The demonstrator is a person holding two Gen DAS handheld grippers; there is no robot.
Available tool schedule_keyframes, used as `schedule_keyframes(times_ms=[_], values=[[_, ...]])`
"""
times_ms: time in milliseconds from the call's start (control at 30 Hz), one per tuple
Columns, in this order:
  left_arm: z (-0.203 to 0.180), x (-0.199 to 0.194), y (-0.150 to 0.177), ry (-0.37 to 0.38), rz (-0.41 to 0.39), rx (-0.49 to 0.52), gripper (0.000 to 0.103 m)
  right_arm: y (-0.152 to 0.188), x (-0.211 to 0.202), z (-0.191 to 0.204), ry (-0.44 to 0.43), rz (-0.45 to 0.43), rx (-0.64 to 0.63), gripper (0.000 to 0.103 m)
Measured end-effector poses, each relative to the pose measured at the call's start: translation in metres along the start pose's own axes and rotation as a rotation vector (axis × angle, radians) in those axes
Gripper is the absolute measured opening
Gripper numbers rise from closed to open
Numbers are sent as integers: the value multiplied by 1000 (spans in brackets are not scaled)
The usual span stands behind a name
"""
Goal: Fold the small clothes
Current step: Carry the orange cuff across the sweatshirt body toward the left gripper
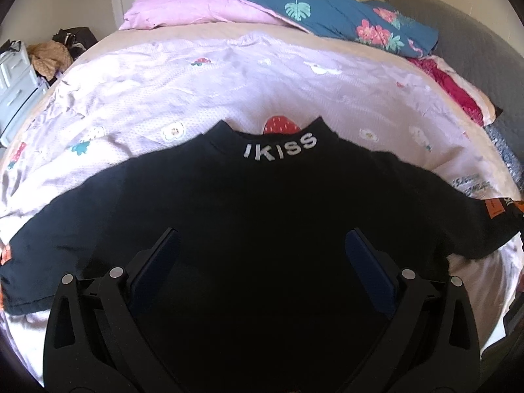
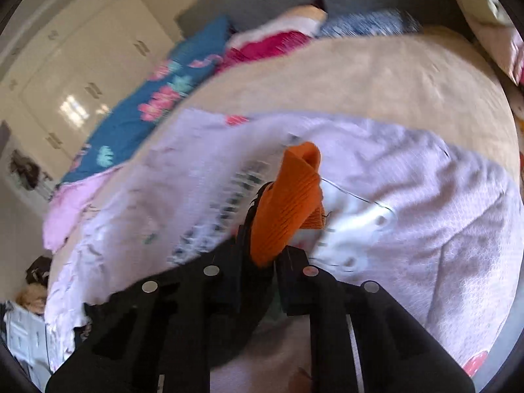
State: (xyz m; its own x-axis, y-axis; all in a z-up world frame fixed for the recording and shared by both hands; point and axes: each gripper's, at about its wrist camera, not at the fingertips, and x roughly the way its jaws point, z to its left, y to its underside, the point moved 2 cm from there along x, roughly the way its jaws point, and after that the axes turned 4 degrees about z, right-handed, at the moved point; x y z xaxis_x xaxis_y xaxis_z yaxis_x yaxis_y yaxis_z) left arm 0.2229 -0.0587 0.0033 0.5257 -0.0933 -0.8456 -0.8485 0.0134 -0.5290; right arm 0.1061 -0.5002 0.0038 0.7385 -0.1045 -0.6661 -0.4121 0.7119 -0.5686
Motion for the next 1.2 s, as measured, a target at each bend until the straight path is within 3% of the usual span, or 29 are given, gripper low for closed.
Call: schedule_keyframes(times_ms=[267,533,733,933,1067,1200], values=[[21,-39,-8,42,-66,-53,94,0,-27,67,-127,-40,-113,14],[50,-52,-12,72,-58,-121,94,32,-49,153,-244,-23,-294,14],[69,-49,-9,141,-29,-188,94,67,-48,210,-311,34,-396,14],[89,-49,-6,165,-25,-223,94,103,-39,245,-349,95,-463,14],[104,-46,-3,244,-16,-270,94,131,-28,263,-358,144,-500,14],[111,-40,0,246,-2,-276,94,159,-18,279,-370,185,-535,14]])
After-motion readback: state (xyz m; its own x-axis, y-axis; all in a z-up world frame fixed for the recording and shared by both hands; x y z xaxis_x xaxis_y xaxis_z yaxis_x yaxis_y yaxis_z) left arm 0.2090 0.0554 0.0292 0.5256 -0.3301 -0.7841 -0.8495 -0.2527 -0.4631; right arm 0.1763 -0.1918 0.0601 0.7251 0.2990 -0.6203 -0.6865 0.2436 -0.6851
